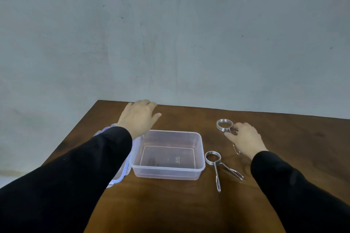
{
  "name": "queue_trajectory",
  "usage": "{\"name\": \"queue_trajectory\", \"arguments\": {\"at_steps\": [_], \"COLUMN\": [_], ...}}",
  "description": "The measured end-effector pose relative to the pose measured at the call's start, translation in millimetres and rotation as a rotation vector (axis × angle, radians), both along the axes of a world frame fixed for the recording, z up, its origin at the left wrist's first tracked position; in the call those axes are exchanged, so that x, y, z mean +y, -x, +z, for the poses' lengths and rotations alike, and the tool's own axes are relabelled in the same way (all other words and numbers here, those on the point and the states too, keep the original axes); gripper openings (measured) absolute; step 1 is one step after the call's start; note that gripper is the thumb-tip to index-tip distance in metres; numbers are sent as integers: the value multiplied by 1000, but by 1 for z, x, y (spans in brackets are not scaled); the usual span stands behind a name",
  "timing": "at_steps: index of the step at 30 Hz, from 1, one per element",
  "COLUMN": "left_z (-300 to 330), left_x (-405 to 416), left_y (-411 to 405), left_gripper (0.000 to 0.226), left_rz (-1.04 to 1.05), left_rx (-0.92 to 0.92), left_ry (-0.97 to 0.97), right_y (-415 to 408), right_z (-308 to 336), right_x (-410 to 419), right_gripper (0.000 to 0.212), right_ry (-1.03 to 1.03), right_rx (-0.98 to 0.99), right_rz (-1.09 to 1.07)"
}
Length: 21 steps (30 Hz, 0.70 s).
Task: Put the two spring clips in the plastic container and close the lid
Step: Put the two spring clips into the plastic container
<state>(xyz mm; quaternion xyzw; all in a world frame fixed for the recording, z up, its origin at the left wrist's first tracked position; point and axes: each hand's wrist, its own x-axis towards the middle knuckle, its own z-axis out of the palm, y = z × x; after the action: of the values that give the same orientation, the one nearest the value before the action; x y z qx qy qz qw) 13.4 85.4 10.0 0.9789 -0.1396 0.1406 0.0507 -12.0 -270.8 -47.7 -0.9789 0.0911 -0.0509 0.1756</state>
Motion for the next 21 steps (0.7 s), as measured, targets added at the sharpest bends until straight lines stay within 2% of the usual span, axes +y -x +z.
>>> {"name": "queue_trajectory", "arguments": {"at_steps": [4,9,13,21], "left_z": [-12,-53,-92,-149], "left_x": [47,92,110,117], "left_y": [-9,-12,-3,11], "left_gripper": [44,37,35,49], "left_rz": [65,93,89,122], "left_rx": [38,92,137,350], "left_ry": [45,52,44,118], "right_y": [-12,-17,-16,-12], "right_z": [38,43,15,-29], "right_x": [64,147,189,218], "right_gripper": [38,44,46,46], "right_ry": [-108,11,124,99], "right_rx": [-86,26,175,298], "right_rz": [290,576,657,632]}}
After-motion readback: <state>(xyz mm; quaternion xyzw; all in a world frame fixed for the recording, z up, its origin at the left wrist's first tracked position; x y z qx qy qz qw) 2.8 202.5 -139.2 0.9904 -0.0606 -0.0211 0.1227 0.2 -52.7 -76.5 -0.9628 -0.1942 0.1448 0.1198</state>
